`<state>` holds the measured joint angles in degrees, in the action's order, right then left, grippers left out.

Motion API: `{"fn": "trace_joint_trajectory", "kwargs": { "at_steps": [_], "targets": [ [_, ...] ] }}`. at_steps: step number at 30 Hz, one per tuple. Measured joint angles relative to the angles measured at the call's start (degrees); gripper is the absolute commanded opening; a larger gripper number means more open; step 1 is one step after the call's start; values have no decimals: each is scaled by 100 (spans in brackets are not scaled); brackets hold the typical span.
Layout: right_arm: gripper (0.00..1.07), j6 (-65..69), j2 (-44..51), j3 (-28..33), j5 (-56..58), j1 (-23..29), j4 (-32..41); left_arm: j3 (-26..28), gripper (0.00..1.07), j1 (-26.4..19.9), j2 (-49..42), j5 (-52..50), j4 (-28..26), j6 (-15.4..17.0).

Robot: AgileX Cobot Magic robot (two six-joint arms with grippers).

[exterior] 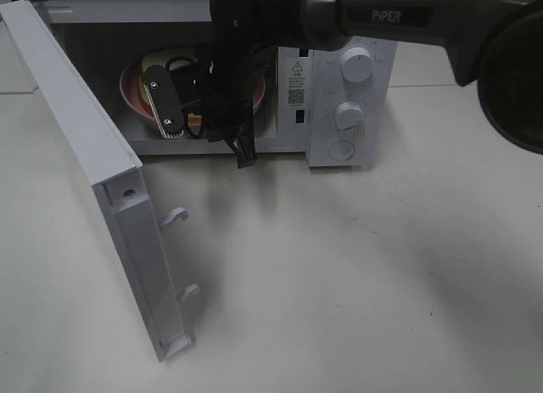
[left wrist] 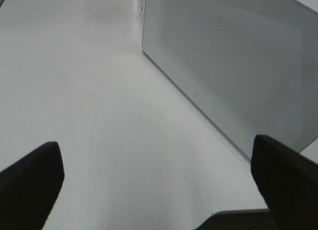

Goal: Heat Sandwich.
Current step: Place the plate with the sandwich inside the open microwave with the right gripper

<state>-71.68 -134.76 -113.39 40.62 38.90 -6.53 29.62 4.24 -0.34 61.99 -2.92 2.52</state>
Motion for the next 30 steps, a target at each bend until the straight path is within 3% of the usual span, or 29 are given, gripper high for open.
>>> {"fn": "trace_joint_trajectory", "kwargs": {
  "at_steps": [14,23,28,30],
  "targets": [
    [5,1043,-745,-1003,97,-80,-613,0,97,0,0,0,0,0],
    [8,1140,-900,-1083,-149,-166,-567,0,97,0,0,0,0,0],
    [16,1283,-928,-1100,-321,-201,-550,0,97,0,0,0,0,0],
    [26,1415,-934,-1100,-401,-201,-550,0,97,0,0,0,0,0]
  ]
}}
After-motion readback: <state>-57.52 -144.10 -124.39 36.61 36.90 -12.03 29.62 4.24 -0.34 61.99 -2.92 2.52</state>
